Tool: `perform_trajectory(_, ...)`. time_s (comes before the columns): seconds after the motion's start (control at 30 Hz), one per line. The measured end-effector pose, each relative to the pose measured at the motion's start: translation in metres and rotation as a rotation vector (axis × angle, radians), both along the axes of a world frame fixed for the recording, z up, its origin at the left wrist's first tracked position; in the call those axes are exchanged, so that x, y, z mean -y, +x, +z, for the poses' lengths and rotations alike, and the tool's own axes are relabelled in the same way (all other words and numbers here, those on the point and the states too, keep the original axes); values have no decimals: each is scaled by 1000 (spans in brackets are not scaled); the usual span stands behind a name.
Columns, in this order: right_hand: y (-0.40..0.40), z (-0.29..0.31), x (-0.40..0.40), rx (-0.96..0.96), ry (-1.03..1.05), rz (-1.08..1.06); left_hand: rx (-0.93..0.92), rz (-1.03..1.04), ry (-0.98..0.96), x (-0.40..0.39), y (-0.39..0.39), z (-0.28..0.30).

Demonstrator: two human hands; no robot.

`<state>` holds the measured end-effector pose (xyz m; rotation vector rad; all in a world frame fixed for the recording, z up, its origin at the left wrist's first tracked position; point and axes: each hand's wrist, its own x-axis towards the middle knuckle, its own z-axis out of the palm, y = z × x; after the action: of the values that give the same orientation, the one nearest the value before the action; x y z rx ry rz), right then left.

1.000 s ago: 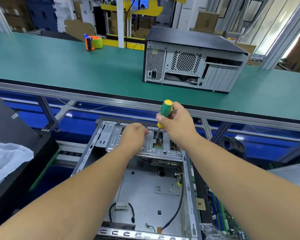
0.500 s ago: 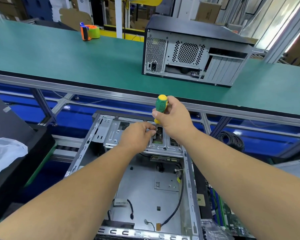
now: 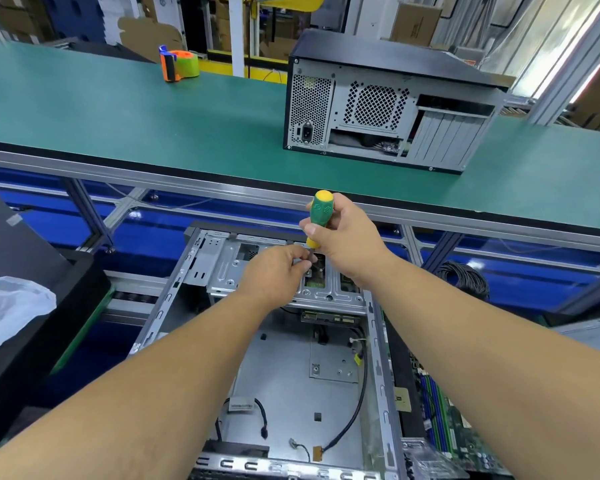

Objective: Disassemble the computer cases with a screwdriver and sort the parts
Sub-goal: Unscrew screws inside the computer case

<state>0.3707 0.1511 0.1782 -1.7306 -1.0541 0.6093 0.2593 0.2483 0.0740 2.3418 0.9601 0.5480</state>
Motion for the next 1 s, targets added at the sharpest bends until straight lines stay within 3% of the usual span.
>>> perform_trajectory(0.37,-3,-3,0,58,12,-26,24,66,25,8,3,2)
perform_trajectory(0.57,-1,3,0,59,26,-49,171,-36,-291,-3,-6,3)
perform_trajectory(1.0,-1,-3,4,51,24,-84,28,19,-87,5,-8,4)
